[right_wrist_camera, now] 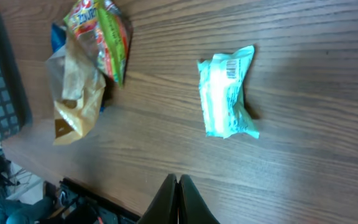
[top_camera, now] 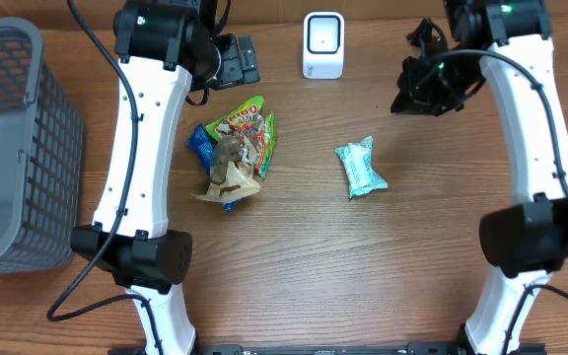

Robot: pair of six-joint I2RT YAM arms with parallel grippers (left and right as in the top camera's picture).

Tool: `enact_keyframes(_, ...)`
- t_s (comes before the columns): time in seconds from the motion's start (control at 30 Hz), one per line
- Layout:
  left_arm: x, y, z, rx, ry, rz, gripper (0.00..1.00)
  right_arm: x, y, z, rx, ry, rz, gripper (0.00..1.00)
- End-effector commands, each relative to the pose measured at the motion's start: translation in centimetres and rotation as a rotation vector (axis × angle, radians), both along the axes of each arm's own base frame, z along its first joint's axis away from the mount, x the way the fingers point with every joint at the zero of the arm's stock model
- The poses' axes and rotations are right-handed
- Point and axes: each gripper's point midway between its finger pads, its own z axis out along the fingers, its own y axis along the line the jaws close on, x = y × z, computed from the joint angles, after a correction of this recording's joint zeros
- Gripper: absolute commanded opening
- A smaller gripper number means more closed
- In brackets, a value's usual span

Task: Scan the item barcode

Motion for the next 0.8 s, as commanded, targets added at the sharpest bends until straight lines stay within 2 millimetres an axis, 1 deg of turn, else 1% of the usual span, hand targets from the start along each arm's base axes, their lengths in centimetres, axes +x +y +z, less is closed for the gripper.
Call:
enact_keyframes(0.0,0.1,-0.5,-0.5,-0.009,0.013,-0.001,1.0,-2.0,0.1,1.5,-0.008,-0.039,0.03,0.04)
enact_keyframes(0.1,0.1,-0.5,-0.5,-0.009,0.012,-0.001,1.0,-3.1,-0.1,0.5,-0.004,-0.029,-0.004,0.04)
enact_keyframes(0.17,0.1,-0.5,-0.5,-0.009,0.012,-0.001,1.0,-3.8,0.9,-0.6,0.066,-0.053,-0.007,0.04)
enact_keyframes(0.2,0.1,-0.5,-0.5,-0.009,0.012,-0.001,1.0,-4.3,1.5,-1.6,0.107,-0.062,-0.025,0.04)
enact_keyframes(0.27,0.1,-0.5,-0.5,-0.009,0.012,-0.001,1.0,-5.5,2.0,-4.6,0.173,-0.073,-0.093,0.04)
enact_keyframes(0.3,0.1,-0.5,-0.5,-0.009,0.013,-0.001,1.0,-5.8,2.0,-5.4,0.182,-0.07,-0.11,0.05)
enact_keyframes(0.33,0.1,-0.5,-0.5,-0.009,0.012,-0.001,1.0,-6.3,2.0,-7.0,0.195,-0.05,-0.154,0.13)
enact_keyframes(0.37,0.1,-0.5,-0.5,-0.009,0.013,-0.001,1.0,-6.7,2.1,-8.0,0.208,-0.037,-0.172,0.19)
enact_keyframes(0.4,0.1,-0.5,-0.5,-0.009,0.013,-0.001,1.0,-7.3,2.4,-9.9,0.238,-0.015,-0.183,0.47)
enact_keyframes(0.43,0.1,-0.5,-0.5,-0.009,0.013,-0.001,1.0,-7.5,2.6,-10.8,0.25,-0.002,-0.192,0.57)
enact_keyframes(0.47,0.1,-0.5,-0.5,-0.009,0.012,-0.001,1.0,-7.8,2.8,-11.6,0.27,0.011,-0.201,0.69)
enact_keyframes(0.5,0.1,-0.5,-0.5,-0.009,0.013,-0.001,1.0,-7.9,2.9,-12.0,0.283,0.017,-0.206,0.81)
enact_keyframes(0.53,0.1,-0.5,-0.5,-0.009,0.012,-0.001,1.0,-8.0,3.0,-12.8,0.291,0.027,-0.23,0.97)
enact_keyframes(0.57,0.1,-0.5,-0.5,-0.009,0.013,-0.001,1.0,-8.0,2.9,-13.3,0.296,0.029,-0.25,1.0)
enact_keyframes(0.67,0.1,-0.5,-0.5,-0.009,0.012,-0.001,1.0,-8.0,2.9,-14.5,0.304,0.015,-0.266,1.0)
enact_keyframes(0.77,0.1,-0.5,-0.5,-0.009,0.013,-0.001,1.0,-7.8,1.8,-16.1,0.243,0.012,-0.334,0.99)
